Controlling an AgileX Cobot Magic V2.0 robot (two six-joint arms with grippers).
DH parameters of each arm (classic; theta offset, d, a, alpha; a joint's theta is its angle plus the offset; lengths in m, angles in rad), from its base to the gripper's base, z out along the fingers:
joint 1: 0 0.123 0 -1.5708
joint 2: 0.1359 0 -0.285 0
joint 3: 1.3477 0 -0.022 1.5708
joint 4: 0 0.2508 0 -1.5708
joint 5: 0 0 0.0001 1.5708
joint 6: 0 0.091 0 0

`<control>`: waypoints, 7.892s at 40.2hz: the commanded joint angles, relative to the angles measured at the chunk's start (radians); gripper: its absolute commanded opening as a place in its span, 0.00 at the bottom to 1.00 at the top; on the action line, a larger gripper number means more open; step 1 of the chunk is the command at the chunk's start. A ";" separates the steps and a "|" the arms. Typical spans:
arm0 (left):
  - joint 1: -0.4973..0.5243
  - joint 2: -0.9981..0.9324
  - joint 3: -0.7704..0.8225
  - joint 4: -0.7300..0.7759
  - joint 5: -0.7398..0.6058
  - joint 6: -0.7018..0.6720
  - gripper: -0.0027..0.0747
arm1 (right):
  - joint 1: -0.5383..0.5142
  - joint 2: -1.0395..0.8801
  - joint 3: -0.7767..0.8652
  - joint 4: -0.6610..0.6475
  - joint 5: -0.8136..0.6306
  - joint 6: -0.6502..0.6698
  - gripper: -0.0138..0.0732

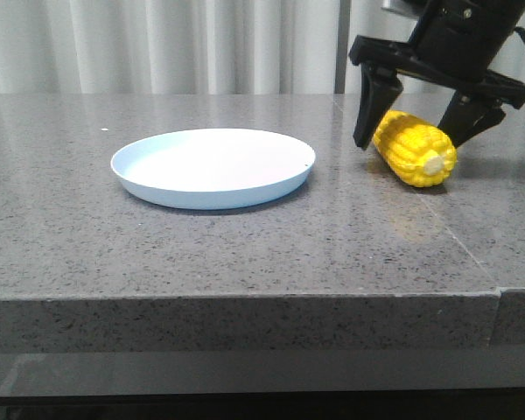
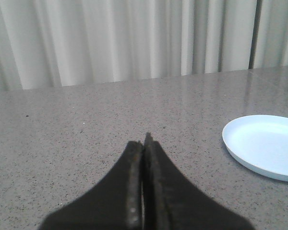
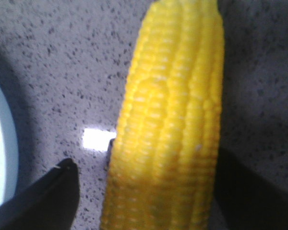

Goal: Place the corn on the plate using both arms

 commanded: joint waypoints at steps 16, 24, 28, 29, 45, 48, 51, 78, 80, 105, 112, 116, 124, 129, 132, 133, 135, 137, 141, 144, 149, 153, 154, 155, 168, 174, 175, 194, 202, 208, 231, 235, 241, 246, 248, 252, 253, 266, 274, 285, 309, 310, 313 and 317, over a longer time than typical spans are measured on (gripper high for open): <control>0.003 0.014 -0.024 -0.001 -0.078 0.002 0.01 | 0.004 -0.129 -0.042 -0.015 0.004 -0.001 0.30; 0.003 0.014 -0.024 -0.001 -0.078 0.002 0.01 | 0.075 -0.190 -0.042 -0.014 -0.057 0.079 0.30; 0.003 0.014 -0.024 -0.001 -0.078 0.002 0.01 | 0.142 -0.181 -0.042 -0.014 -0.095 0.102 0.30; 0.003 0.014 -0.024 -0.001 -0.078 0.002 0.01 | 0.163 -0.175 -0.042 -0.014 -0.105 0.107 0.30; 0.003 0.014 -0.024 -0.001 -0.078 0.002 0.01 | 0.311 -0.049 -0.042 0.142 -0.292 0.136 0.30; 0.003 0.014 -0.024 -0.001 -0.078 0.002 0.01 | 0.311 -0.028 -0.042 0.164 -0.300 0.136 0.30; 0.003 0.014 -0.024 -0.001 -0.078 0.002 0.01 | 0.312 -0.009 -0.042 0.177 -0.301 0.136 0.32; 0.003 0.014 -0.024 -0.001 -0.078 0.002 0.01 | 0.277 -0.104 -0.044 0.082 -0.298 0.127 0.88; 0.003 0.014 -0.024 -0.001 -0.078 0.002 0.01 | 0.260 -0.128 -0.044 0.059 -0.287 0.127 0.88; 0.003 0.014 -0.024 -0.001 -0.078 0.002 0.01 | 0.040 -0.266 -0.042 -0.173 -0.064 0.127 0.05; 0.003 0.014 -0.024 -0.001 -0.078 0.002 0.01 | -0.035 -0.319 -0.039 -0.261 0.018 0.127 0.06; 0.003 0.014 -0.024 -0.001 -0.078 0.002 0.01 | -0.077 -0.348 -0.032 -0.287 0.080 0.127 0.06; 0.003 0.014 -0.024 -0.001 -0.078 0.002 0.01 | -0.130 -0.474 0.139 -0.303 0.037 0.126 0.06; 0.003 0.014 -0.024 -0.001 -0.078 0.002 0.01 | -0.131 -0.601 0.329 -0.341 -0.087 0.126 0.06; 0.003 0.014 -0.024 -0.001 -0.078 0.002 0.01 | -0.131 -0.687 0.448 -0.348 -0.152 0.126 0.06; 0.003 0.014 -0.024 -0.001 -0.078 0.002 0.01 | -0.131 -0.711 0.479 -0.350 -0.175 0.126 0.06; 0.003 0.014 -0.024 -0.001 -0.078 0.002 0.01 | -0.131 -0.769 0.550 -0.354 -0.207 0.126 0.06; 0.003 0.014 -0.024 -0.001 -0.078 0.002 0.01 | -0.131 -0.829 0.616 -0.357 -0.245 0.126 0.06; 0.003 0.014 -0.024 -0.001 -0.078 0.002 0.01 | -0.131 -0.946 0.729 -0.359 -0.339 0.126 0.06; 0.003 0.014 -0.024 -0.001 -0.078 0.002 0.01 | -0.131 -1.050 0.810 -0.359 -0.414 0.126 0.06; 0.003 0.014 -0.024 -0.001 -0.078 0.002 0.01 | -0.131 -1.219 0.904 -0.359 -0.467 0.126 0.06; 0.003 0.014 -0.024 -0.001 -0.078 0.002 0.01 | -0.131 -1.351 0.964 -0.369 -0.472 0.126 0.06; 0.003 0.014 -0.024 -0.001 -0.078 0.002 0.01 | -0.131 -1.378 0.975 -0.372 -0.472 0.126 0.06; 0.003 0.014 -0.024 -0.001 -0.078 0.002 0.01 | -0.131 -1.415 0.990 -0.376 -0.473 0.126 0.06; 0.003 0.014 -0.024 -0.001 -0.078 0.002 0.01 | -0.131 -1.661 1.060 -0.381 -0.497 0.126 0.06; 0.003 0.014 -0.024 -0.001 -0.078 0.002 0.01 | -0.131 -1.662 1.060 -0.381 -0.493 0.126 0.06; 0.003 0.014 -0.024 -0.001 -0.078 0.002 0.01 | -0.131 -1.662 1.060 -0.381 -0.493 0.126 0.06; 0.003 0.014 -0.024 -0.001 -0.078 0.002 0.01 | -0.131 -1.662 1.060 -0.381 -0.493 0.126 0.06; 0.003 0.014 -0.024 -0.001 -0.078 0.002 0.01 | -0.131 -1.662 1.060 -0.381 -0.493 0.126 0.06; 0.003 0.014 -0.024 -0.001 -0.078 0.002 0.01 | -0.131 -1.662 1.060 -0.381 -0.493 0.126 0.06; 0.052 -0.088 0.191 -0.003 -0.238 0.002 0.01 | -0.131 -1.662 1.060 -0.381 -0.491 0.126 0.06; 0.057 -0.088 0.268 -0.003 -0.299 0.002 0.01 | -0.131 -1.662 1.060 -0.381 -0.491 0.126 0.06; 0.057 -0.088 0.391 -0.003 -0.410 0.002 0.01 | -0.131 -1.662 1.060 -0.381 -0.491 0.126 0.06; 0.057 -0.088 0.467 -0.003 -0.472 0.002 0.01 | -0.131 -1.662 1.060 -0.381 -0.491 0.126 0.06; 0.057 -0.088 0.476 -0.003 -0.476 0.002 0.01 | -0.131 -1.662 1.060 -0.381 -0.491 0.126 0.06; 0.057 -0.088 0.476 -0.003 -0.484 0.002 0.01 | -0.131 -1.662 1.060 -0.381 -0.491 0.126 0.06; 0.057 -0.088 0.476 -0.003 -0.484 0.002 0.01 | -0.131 -1.662 1.060 -0.381 -0.491 0.126 0.06; 0.057 -0.088 0.476 -0.003 -0.482 0.002 0.01 | -0.131 -1.662 1.060 -0.381 -0.491 0.126 0.06; 0.057 -0.088 0.476 -0.003 -0.482 0.002 0.01 | -0.131 -1.662 1.060 -0.381 -0.491 0.126 0.06; 0.057 -0.088 0.476 -0.003 -0.482 0.002 0.01 | -0.131 -1.662 1.060 -0.381 -0.491 0.126 0.06; 0.057 -0.088 0.476 -0.003 -0.482 0.002 0.01 | -0.131 -1.725 1.267 -0.367 -0.651 0.126 0.06; 0.057 -0.088 0.476 -0.003 -0.482 0.002 0.01 | -0.131 -1.733 1.293 -0.366 -0.651 0.126 0.06; 0.057 -0.088 0.476 -0.003 -0.482 0.002 0.01 | -0.131 -1.756 1.354 -0.366 -0.651 0.126 0.06; 0.057 -0.088 0.476 -0.003 -0.482 0.002 0.01 | -0.131 -1.786 1.426 -0.366 -0.653 0.126 0.06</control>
